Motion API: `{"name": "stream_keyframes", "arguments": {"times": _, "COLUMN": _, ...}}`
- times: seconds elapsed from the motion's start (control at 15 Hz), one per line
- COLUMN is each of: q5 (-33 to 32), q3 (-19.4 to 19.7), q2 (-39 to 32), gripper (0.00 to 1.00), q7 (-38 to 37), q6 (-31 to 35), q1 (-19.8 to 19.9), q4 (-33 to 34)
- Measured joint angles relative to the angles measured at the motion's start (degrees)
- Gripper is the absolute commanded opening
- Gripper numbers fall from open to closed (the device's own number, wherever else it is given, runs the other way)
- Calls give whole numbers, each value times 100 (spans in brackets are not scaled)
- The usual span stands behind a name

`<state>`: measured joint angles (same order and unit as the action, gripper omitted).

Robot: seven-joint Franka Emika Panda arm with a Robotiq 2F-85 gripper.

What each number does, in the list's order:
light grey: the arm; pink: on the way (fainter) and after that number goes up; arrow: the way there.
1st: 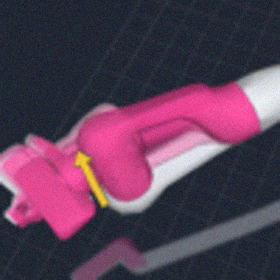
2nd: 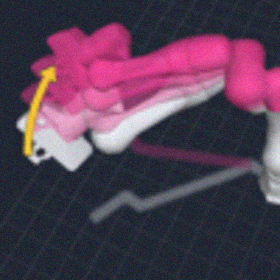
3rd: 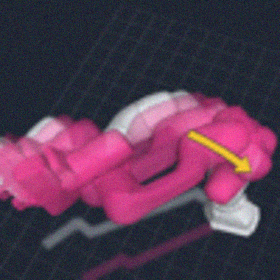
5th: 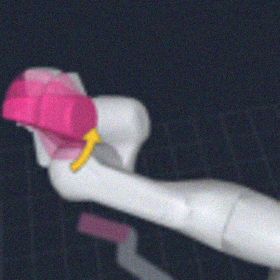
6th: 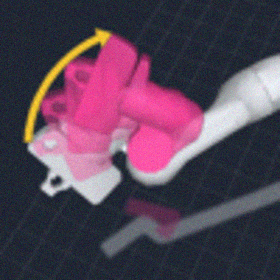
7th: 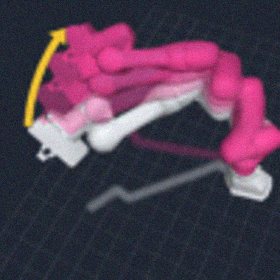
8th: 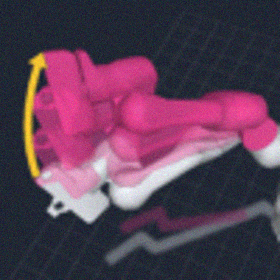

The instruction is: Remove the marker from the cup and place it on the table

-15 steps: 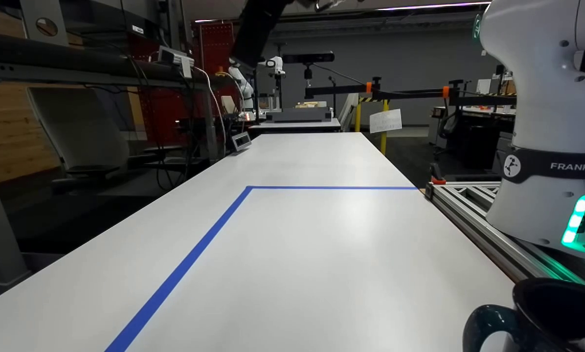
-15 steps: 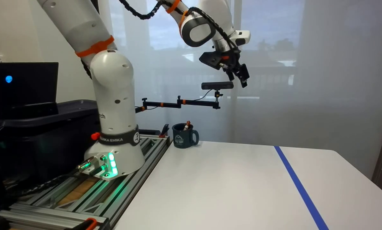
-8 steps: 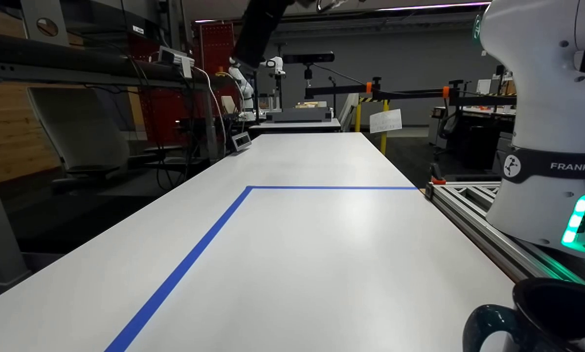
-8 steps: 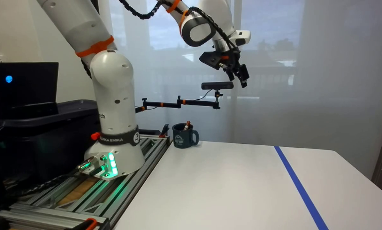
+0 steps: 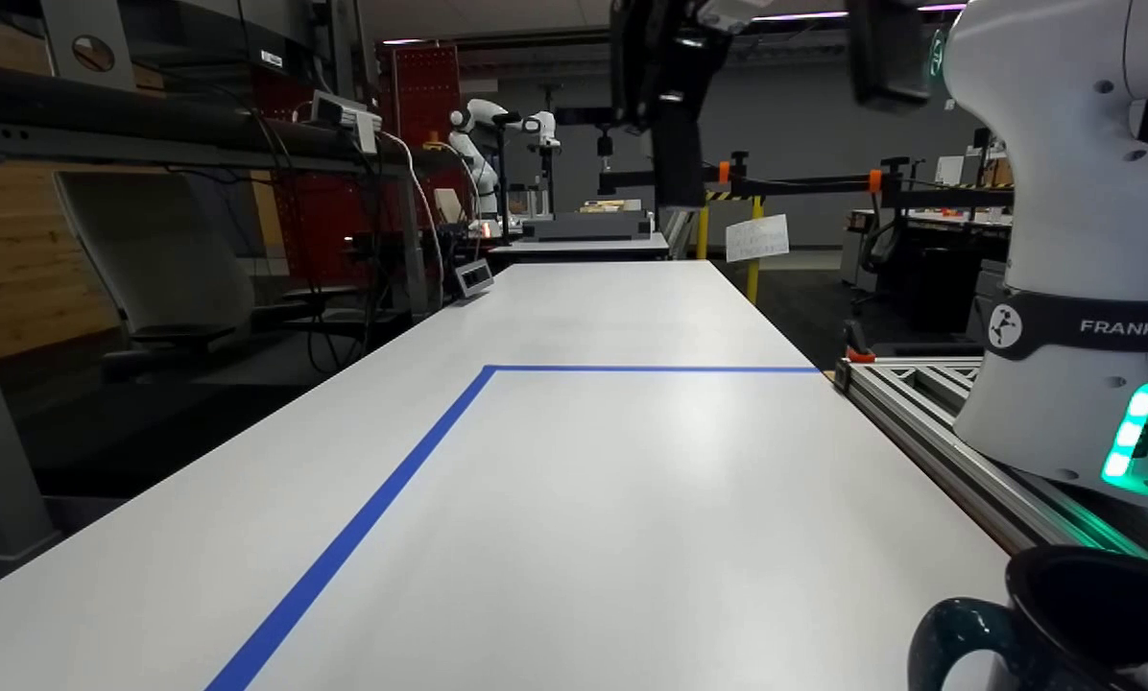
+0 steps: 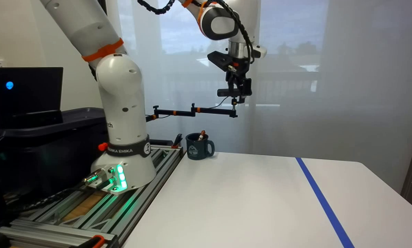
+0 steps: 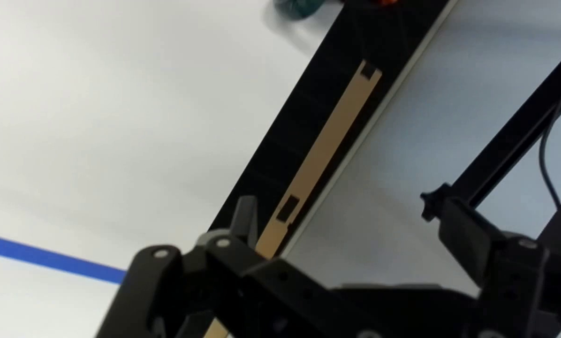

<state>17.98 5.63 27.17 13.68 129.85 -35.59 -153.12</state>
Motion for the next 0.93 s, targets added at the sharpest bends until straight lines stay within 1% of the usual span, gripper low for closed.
{"name": "stream_keyframes", "arguments": {"times": 0.07, "q5": -107, "q3": -26, "q2": -9, "gripper": 100, "q7": -161, "q6": -447, "q1": 4, "q4": 132}}
{"name": "stream_keyframes", "arguments": {"times": 0.13, "q5": -135, "q3": -152, "q2": -40, "gripper": 100, "q7": -288, "q6": -887, "q1": 90, "q4": 284}}
{"name": "stream_keyframes", "arguments": {"times": 0.27, "q5": -138, "q3": -589, "q2": -221, "gripper": 100, "q7": -531, "q6": -1547, "q1": 413, "q4": 600}}
{"name": "stream_keyframes", "arguments": {"times": 0.4, "q5": -174, "q3": -1045, "q2": -591, "gripper": 100, "q7": -795, "q6": -1922, "q1": 726, "q4": 926}}
{"name": "stream_keyframes", "arguments": {"times": 0.53, "q5": -204, "q3": -1420, "q2": -1083, "gripper": 100, "q7": -1042, "q6": -1993, "q1": 974, "q4": 1208}}
{"name": "stream_keyframes", "arguments": {"times": 0.67, "q5": -296, "q3": -1697, "q2": -1625, "gripper": 100, "q7": -1341, "q6": -1988, "q1": 1180, "q4": 1449}}
{"name": "stream_keyframes", "arguments": {"times": 0.93, "q5": -383, "q3": -1968, "q2": -2668, "gripper": 100, "q7": -1595, "q6": -1952, "q1": 1402, "q4": 1911}}
